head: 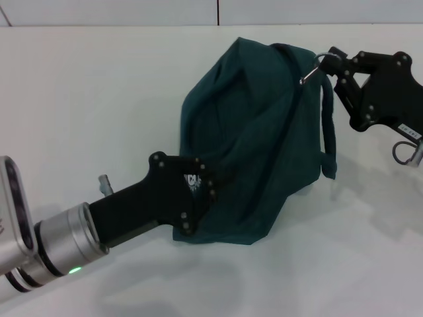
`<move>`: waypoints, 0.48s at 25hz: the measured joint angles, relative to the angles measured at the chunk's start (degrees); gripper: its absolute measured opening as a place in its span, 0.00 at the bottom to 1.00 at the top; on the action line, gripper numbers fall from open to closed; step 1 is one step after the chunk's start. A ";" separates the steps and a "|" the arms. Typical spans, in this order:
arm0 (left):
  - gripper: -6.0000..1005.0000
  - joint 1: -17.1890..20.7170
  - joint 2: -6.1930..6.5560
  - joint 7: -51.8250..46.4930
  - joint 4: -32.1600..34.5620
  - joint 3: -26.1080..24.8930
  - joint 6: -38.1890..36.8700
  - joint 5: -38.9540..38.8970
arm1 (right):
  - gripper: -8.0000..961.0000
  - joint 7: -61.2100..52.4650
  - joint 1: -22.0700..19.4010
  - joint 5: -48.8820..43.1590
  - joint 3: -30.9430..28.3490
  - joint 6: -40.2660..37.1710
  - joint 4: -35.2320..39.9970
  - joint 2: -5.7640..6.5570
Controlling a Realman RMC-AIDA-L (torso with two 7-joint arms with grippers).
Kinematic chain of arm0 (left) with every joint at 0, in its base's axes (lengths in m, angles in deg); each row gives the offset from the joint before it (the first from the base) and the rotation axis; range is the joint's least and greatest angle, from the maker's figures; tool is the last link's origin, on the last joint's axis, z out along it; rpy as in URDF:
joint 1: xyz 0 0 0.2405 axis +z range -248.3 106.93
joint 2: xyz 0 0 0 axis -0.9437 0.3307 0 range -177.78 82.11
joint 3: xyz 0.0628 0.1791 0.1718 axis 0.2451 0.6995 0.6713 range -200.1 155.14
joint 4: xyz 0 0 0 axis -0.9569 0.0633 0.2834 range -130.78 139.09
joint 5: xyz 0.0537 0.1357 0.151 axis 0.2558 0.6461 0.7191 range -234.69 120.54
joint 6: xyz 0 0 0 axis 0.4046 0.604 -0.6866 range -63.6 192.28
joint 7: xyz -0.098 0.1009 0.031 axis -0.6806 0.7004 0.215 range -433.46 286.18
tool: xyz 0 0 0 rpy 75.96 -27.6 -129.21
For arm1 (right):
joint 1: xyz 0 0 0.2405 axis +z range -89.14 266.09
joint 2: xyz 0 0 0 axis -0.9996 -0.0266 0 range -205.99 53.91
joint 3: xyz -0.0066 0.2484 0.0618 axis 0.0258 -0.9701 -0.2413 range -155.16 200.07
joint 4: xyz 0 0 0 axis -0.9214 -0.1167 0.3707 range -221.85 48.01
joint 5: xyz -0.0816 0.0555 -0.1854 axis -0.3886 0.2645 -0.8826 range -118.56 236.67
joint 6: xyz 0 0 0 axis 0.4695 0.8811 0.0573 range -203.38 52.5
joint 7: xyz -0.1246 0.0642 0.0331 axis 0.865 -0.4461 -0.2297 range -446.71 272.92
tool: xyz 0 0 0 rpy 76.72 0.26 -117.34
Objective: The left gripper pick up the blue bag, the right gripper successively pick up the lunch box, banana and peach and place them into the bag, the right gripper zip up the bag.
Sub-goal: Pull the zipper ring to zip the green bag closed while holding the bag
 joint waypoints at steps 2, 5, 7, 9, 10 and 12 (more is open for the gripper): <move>0.05 0.54 0.13 -0.25 0.57 -0.63 0.32 -0.48 | 0.03 0.60 -0.06 0.42 0.11 -0.23 -0.45 0.03; 0.05 1.89 0.20 -1.96 2.38 -0.99 1.05 -2.23 | 0.03 1.11 -0.26 0.11 0.52 -0.91 -0.54 0.17; 0.05 3.08 0.22 -4.47 4.11 -1.04 2.09 -4.66 | 0.03 2.40 -0.84 -0.03 0.77 -1.95 -0.60 0.16; 0.05 3.82 0.30 -6.89 5.08 -1.04 3.19 -7.18 | 0.03 3.91 -1.43 0.05 0.81 -3.03 -0.63 0.05; 0.05 4.07 0.38 -8.06 5.25 -1.04 3.72 -8.54 | 0.03 4.17 -1.53 0.12 0.81 -3.07 -0.64 0.01; 0.05 4.31 0.52 -9.30 5.29 -1.04 4.63 -10.27 | 0.03 4.24 -1.60 0.22 0.80 -2.90 -0.82 0.00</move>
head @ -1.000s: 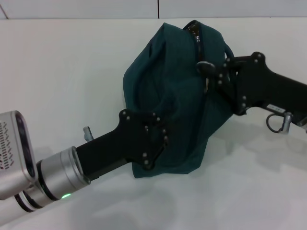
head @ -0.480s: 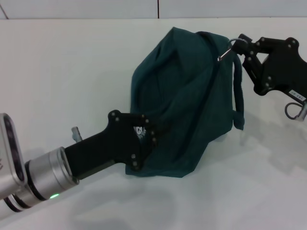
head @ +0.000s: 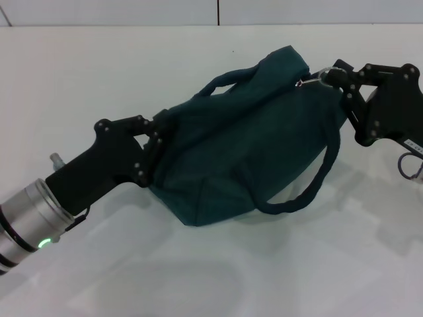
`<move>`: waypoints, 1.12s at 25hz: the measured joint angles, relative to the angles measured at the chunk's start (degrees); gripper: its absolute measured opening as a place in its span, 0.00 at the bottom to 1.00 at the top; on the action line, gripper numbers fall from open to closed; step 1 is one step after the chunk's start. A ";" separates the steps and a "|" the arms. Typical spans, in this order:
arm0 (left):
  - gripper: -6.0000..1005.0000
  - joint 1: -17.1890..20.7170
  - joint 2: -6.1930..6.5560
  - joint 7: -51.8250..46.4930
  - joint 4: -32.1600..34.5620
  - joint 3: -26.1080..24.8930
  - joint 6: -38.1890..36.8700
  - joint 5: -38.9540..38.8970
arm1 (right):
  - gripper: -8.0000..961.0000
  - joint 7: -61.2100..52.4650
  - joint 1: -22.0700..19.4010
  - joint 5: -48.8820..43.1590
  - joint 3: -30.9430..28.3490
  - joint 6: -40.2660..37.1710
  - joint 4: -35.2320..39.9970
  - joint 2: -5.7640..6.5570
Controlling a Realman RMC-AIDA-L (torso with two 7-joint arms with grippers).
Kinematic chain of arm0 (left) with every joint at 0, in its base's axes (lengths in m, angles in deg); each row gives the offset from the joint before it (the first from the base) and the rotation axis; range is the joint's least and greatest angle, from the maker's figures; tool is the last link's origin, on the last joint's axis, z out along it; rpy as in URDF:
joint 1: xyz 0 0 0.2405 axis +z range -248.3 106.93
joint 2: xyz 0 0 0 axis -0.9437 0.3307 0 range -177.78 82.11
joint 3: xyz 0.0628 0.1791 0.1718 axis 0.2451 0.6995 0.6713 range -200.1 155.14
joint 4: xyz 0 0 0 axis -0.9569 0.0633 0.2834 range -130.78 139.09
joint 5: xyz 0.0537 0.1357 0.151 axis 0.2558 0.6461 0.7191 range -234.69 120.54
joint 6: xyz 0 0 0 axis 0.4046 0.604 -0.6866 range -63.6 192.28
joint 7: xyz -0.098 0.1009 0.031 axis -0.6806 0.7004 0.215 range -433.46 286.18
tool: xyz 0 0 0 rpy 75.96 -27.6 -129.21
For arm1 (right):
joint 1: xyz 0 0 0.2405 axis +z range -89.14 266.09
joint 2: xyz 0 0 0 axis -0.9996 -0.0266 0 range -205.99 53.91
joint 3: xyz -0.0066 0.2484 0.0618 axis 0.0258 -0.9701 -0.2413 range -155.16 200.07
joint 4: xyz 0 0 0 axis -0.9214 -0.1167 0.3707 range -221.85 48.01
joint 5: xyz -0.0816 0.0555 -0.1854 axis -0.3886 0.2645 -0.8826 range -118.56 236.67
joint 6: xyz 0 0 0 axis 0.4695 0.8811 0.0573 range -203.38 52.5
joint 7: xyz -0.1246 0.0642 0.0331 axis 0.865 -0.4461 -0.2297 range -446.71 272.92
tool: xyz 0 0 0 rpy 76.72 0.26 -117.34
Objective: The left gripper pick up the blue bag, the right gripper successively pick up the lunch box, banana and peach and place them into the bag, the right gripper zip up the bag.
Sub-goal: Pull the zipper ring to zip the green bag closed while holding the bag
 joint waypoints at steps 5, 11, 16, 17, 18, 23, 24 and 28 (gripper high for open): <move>0.05 0.63 0.06 -0.38 0.13 0.01 1.17 -1.55 | 0.03 -0.26 0.32 2.04 -1.36 1.07 -2.04 0.05; 0.05 2.13 0.10 -0.67 1.49 -0.07 1.38 -2.80 | 0.03 -0.55 0.47 4.14 -1.26 3.74 -2.56 0.12; 0.02 1.76 -0.16 -0.27 1.51 0.22 1.10 -2.25 | 0.03 -0.55 0.48 3.91 -0.94 3.32 -2.47 0.05; 0.01 1.73 -0.38 0.11 1.41 0.19 0.78 -2.63 | 0.03 -0.55 0.47 3.85 -0.92 3.23 -2.47 0.05; 0.00 1.72 -0.57 0.57 1.00 0.13 0.32 -3.55 | 0.03 -0.55 0.47 3.79 -0.89 3.13 -2.46 0.04; 0.12 1.49 -0.81 0.63 -1.30 0.39 -2.60 -8.63 | 0.03 -0.55 0.41 3.77 -0.45 2.63 -2.53 0.03; 0.16 0.90 -0.55 -1.40 -0.63 0.52 -2.92 -8.05 | 0.03 -0.55 0.36 3.86 -0.27 2.53 -2.54 0.03; 0.30 -0.98 0.41 -15.51 7.11 1.03 -2.85 -2.08 | 0.03 -0.54 0.27 3.90 -0.16 2.34 -2.56 0.03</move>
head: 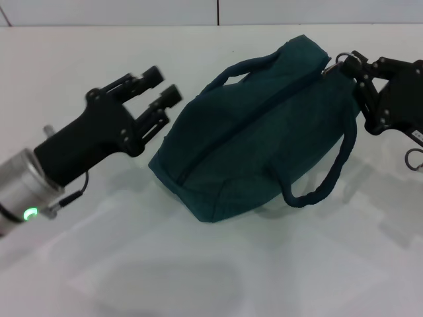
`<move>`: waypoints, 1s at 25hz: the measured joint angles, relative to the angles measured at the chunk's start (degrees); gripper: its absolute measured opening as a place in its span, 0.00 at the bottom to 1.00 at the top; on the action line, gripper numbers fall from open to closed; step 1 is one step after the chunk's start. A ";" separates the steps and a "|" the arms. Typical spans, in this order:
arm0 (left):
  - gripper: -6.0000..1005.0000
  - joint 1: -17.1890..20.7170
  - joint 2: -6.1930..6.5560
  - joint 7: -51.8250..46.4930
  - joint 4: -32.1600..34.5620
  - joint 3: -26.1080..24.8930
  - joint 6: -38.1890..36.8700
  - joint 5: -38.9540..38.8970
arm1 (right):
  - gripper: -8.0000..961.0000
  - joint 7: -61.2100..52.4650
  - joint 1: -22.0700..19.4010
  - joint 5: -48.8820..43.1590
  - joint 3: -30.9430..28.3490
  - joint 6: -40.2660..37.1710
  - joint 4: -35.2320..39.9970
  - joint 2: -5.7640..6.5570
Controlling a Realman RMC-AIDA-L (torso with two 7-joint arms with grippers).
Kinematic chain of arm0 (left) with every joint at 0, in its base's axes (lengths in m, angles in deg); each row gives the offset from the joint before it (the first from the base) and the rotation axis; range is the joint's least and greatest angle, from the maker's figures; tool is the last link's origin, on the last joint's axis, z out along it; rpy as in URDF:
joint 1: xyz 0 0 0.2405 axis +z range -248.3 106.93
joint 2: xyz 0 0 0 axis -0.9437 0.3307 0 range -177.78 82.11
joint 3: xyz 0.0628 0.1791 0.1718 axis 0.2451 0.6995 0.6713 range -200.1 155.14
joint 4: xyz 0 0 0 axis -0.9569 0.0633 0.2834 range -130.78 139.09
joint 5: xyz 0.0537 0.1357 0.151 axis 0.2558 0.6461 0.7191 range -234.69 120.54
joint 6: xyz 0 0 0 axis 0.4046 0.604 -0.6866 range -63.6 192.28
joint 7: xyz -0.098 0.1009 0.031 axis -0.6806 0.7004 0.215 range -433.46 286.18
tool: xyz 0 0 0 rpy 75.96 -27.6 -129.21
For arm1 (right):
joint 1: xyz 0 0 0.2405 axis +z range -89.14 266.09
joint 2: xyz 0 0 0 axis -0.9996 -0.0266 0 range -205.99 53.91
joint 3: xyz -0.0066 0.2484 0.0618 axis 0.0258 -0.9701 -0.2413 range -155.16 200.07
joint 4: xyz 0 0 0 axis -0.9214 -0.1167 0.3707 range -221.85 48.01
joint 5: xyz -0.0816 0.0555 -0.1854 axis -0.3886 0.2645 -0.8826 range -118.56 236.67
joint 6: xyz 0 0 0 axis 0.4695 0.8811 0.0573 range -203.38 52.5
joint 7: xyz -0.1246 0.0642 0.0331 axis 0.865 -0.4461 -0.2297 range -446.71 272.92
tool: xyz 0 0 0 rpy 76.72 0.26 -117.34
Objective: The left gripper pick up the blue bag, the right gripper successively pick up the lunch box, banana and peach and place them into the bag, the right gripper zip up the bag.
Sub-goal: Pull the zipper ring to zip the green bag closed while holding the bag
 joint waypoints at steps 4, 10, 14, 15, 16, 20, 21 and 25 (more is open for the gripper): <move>0.42 -1.36 -0.15 -12.75 10.90 0.07 0.90 7.35 | 0.03 0.01 0.10 -0.19 0.00 -0.04 0.00 0.00; 0.60 -5.64 -0.46 -19.40 14.05 0.59 1.27 11.96 | 0.03 0.03 0.14 -0.23 0.78 -0.07 0.00 0.00; 0.74 -8.14 -0.57 -19.94 14.06 2.75 1.79 13.73 | 0.03 0.03 0.18 -0.24 0.88 -0.08 0.00 -0.01; 0.78 -8.85 -0.63 -19.97 13.99 3.69 2.57 14.00 | 0.03 0.04 0.20 -0.26 0.89 -0.08 0.00 -0.02; 0.80 -9.36 -0.69 -20.02 13.95 4.59 3.57 14.02 | 0.03 0.04 0.23 -0.26 0.99 -0.08 0.00 -0.05; 0.89 -10.65 -0.85 -20.30 13.77 7.04 7.16 13.63 | 0.03 0.04 0.26 0.01 1.56 -0.08 0.00 -0.10; 0.88 -10.76 -0.89 -20.34 13.72 7.15 7.75 13.59 | 0.03 0.03 0.26 0.03 1.67 -0.08 0.00 -0.12; 0.87 -10.83 -1.08 -20.05 13.70 7.30 9.07 13.41 | 0.03 0.03 0.26 0.11 2.29 -0.08 0.02 -0.19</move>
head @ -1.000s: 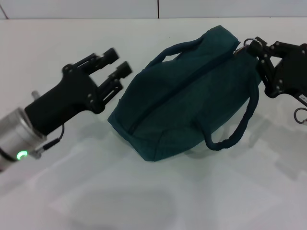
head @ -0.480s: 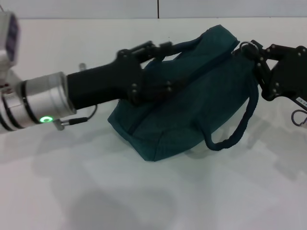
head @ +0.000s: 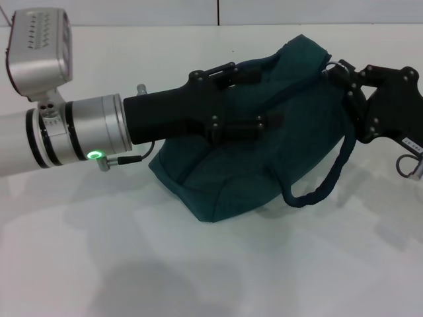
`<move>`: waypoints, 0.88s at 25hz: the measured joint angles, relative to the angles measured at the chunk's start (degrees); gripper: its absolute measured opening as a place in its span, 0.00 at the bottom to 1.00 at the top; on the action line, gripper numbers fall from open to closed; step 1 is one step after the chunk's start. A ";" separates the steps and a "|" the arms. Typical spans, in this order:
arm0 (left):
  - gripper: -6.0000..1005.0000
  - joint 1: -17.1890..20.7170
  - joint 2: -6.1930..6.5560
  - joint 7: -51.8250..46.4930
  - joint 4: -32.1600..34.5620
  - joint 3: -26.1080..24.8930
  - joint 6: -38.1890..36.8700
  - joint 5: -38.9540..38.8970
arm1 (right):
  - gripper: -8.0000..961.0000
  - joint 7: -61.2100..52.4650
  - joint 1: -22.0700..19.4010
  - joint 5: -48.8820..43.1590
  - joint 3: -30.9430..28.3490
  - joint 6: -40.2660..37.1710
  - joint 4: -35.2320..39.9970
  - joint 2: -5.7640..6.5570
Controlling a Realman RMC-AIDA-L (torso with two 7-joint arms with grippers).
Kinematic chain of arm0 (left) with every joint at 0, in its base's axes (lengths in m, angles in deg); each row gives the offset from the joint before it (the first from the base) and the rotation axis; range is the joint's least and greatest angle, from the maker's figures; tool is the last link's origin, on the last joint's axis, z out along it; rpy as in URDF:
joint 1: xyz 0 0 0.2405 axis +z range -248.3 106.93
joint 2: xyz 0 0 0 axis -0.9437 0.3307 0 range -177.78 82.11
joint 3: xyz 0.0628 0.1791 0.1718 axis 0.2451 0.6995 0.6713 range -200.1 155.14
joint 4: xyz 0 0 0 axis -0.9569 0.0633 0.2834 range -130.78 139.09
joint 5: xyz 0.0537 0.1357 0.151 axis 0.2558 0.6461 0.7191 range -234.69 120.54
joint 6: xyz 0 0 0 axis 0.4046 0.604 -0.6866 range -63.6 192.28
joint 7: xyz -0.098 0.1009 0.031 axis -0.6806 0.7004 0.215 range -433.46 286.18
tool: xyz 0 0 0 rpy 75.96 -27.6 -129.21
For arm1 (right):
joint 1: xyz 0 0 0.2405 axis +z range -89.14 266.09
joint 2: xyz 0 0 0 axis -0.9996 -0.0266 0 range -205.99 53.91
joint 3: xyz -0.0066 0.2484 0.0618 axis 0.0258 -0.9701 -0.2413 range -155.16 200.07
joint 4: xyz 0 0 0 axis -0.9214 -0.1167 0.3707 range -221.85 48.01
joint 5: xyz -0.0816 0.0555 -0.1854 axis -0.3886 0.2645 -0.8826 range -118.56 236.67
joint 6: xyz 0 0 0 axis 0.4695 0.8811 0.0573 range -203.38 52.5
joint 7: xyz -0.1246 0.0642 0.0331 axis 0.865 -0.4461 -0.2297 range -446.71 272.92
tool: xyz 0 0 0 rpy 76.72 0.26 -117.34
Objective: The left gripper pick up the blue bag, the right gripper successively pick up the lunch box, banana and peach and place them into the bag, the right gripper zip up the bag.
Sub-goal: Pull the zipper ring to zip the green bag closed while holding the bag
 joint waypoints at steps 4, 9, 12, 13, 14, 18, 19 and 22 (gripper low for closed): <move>0.85 0.01 -0.11 1.09 0.00 0.03 1.18 -0.06 | 0.03 -0.02 0.13 0.02 0.04 0.00 0.06 0.01; 0.82 0.24 -0.14 2.50 -0.07 0.20 1.88 -0.09 | 0.03 -0.41 0.71 0.06 0.03 0.43 0.03 0.01; 0.81 0.17 -0.07 2.55 -0.07 0.22 1.89 -0.09 | 0.03 -0.50 1.05 0.06 0.02 0.56 0.01 0.01; 0.80 0.07 0.01 3.06 -0.07 0.24 1.91 -0.09 | 0.03 -0.50 1.17 0.06 0.01 0.58 0.00 0.01; 0.76 0.06 0.02 3.30 -0.07 0.25 1.91 -0.09 | 0.03 -0.50 1.25 0.06 0.00 0.61 0.00 0.01; 0.62 0.04 -0.01 5.41 -0.06 0.38 1.92 -0.09 | 0.03 -0.52 1.38 0.06 0.00 0.66 -0.03 0.01; 0.58 0.03 -0.01 5.91 -0.06 0.55 1.91 -0.10 | 0.03 -0.52 1.39 0.06 -0.01 0.67 -0.03 0.01; 0.44 0.01 -0.03 7.32 -0.07 1.47 1.91 -0.08 | 0.03 -0.53 1.43 0.06 -0.01 0.71 -0.03 0.01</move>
